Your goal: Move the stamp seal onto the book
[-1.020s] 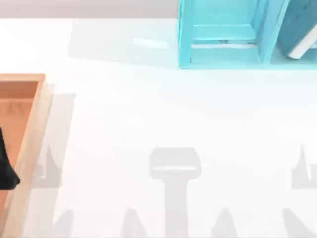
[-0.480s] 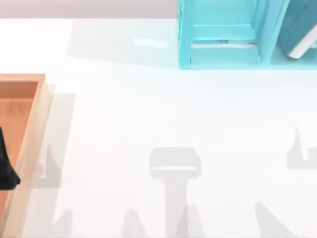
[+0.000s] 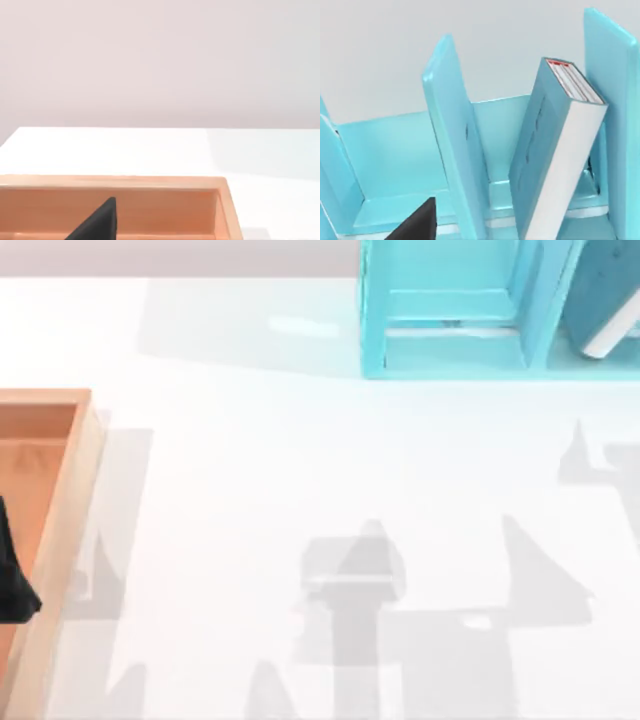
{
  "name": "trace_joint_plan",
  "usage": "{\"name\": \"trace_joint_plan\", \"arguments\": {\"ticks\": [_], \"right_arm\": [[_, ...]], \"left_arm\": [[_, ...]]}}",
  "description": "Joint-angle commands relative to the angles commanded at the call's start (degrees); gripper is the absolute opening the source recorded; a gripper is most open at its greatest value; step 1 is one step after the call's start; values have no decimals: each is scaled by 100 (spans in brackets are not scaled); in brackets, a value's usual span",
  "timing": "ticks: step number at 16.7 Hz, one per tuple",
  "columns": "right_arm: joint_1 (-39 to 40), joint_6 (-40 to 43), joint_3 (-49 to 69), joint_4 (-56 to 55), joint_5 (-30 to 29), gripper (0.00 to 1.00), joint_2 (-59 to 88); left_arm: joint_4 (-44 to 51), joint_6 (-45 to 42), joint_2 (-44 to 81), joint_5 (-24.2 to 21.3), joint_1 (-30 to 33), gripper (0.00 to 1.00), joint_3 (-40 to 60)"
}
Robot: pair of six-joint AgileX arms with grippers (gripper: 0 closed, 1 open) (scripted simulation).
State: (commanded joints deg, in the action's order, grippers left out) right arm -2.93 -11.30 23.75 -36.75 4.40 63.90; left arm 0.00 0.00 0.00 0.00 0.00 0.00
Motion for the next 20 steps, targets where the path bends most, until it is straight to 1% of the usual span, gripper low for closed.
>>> {"name": "trace_joint_plan", "arguments": {"ticks": [6,10,14,20], "right_arm": [[-154,-643,1148,-1816,226,100,3465],[-241,-960,1782,-2756,316,100,5023],[-287,-1114,2126,-3241,352,100,5685],[-257,-1112,2126,-3237,347,100,5697]], "left_arm": [[0,0,0,0,0,100,0],[0,0,0,0,0,100,0],[0,0,0,0,0,100,0],[0,0,0,0,0,100,0]]}}
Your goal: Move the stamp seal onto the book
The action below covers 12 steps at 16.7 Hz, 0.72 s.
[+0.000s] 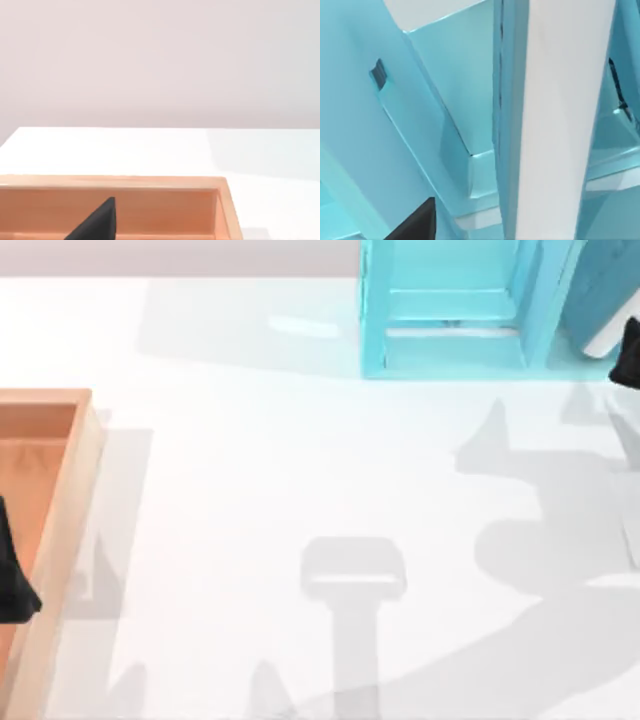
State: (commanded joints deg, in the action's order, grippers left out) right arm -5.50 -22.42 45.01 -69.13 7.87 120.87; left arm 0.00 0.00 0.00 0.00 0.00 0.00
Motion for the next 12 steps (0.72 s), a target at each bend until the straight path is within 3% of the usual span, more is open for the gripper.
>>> {"name": "trace_joint_plan", "arguments": {"ticks": [12], "right_arm": [[143,-16,2660,1186,-188,100,1446]], "left_arm": [[0,0,0,0,0,100,0]]}}
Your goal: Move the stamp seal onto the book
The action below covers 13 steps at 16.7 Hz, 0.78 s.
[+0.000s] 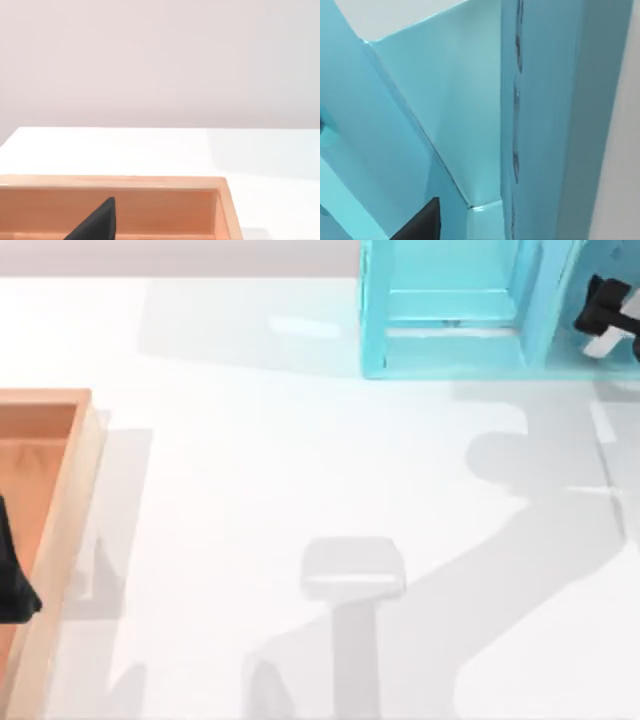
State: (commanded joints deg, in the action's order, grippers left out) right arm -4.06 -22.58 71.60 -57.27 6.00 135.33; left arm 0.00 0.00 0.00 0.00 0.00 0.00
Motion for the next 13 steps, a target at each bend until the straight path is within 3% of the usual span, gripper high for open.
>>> {"name": "trace_joint_plan", "arguments": {"ticks": [5,13], "right_arm": [[6,1,63,36,-5,100,34],[6,1,63,36,-5,40,34]], "left_arm": [[0,0,0,0,0,100,0],[0,0,0,0,0,100,0]]}}
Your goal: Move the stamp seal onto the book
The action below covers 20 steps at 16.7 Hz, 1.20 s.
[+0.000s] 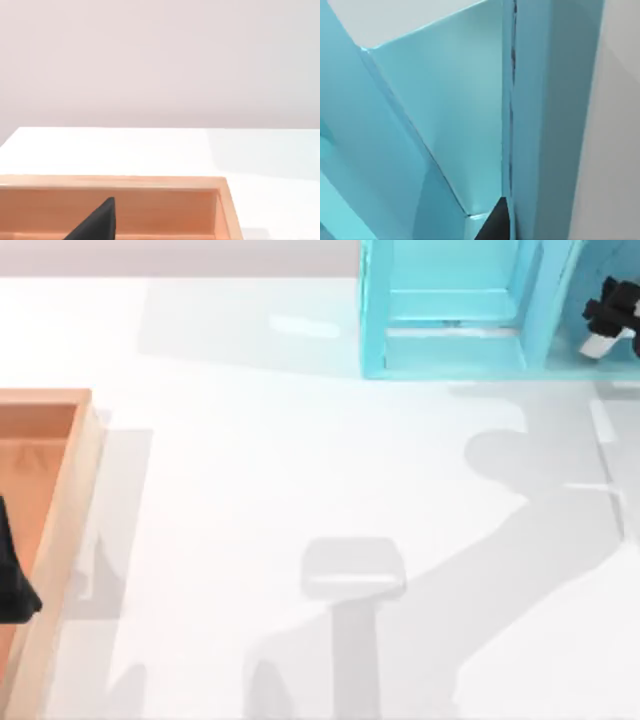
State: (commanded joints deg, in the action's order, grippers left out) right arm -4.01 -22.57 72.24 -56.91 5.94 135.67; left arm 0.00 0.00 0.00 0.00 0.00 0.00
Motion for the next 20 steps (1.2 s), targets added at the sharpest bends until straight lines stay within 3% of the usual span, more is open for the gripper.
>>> {"name": "trace_joint_plan", "arguments": {"ticks": [5,6,16,20], "right_arm": [[0,0,0,0,0,2,0],[0,0,0,0,0,0,0],[30,-38,-72,50,4,0,-31],[5,-16,-469,541,37,0,-866]], "left_arm": [[0,0,0,0,0,100,0],[0,0,0,0,0,100,0],[0,0,0,0,0,100,0],[0,0,0,0,0,100,0]]}}
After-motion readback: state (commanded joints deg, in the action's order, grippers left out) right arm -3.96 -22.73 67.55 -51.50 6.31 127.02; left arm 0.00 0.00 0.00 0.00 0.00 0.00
